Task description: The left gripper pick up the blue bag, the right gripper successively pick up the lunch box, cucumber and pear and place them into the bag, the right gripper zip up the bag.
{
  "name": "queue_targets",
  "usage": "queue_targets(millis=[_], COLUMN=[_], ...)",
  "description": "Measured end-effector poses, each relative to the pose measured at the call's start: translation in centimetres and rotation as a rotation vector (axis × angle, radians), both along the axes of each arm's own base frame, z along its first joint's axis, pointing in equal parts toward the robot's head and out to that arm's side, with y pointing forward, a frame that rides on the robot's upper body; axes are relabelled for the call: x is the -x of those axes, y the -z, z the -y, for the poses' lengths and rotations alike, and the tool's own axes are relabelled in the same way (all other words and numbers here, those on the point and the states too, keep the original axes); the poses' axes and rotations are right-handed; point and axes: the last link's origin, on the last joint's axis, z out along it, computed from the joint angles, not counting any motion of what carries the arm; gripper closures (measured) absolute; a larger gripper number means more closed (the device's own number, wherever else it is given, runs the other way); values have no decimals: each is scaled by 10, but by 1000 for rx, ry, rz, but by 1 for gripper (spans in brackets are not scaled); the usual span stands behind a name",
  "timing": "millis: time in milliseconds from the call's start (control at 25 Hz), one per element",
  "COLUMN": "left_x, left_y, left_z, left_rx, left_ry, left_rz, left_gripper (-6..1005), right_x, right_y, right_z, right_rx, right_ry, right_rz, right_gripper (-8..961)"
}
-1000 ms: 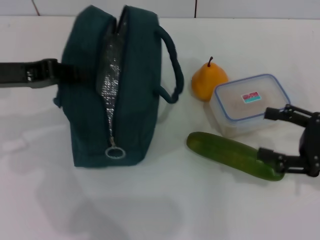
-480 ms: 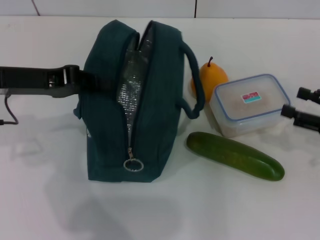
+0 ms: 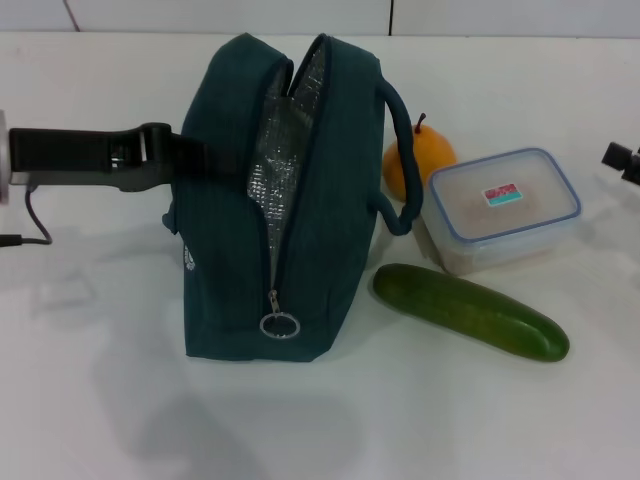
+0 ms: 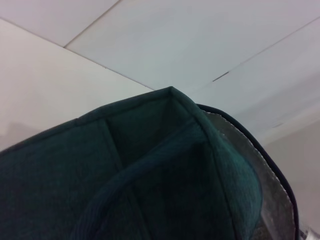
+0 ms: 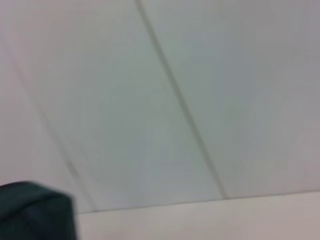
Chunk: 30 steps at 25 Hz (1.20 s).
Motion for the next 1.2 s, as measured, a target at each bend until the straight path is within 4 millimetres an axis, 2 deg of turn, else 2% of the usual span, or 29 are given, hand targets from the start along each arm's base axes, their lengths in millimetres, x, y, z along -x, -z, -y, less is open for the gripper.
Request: queue_targets(millis=[120,360,640,760,1200], left_x=[-1,-3,-7,-7,-8], left_y=[2,2,6,7,9], left_z=[-1,-5,-9,-9,-13], left_rx=[2,-6,4,3,-5], left_ry=[6,9,17,20,31], left_rz=[-5,-6,7,7,-2], left_gripper=[956,956,956,956,957], right_x=[-1,9,15,14,17], right_y=[2,21,50,56,61], right_z=[-8,-21,-19,-17,-14], right_rx=[11,72,123,134,152], right_ry=[61,127,175,193,192], right_rz=[-21,-85,-120,-122,-150], right_gripper=[83,83,86,91,112])
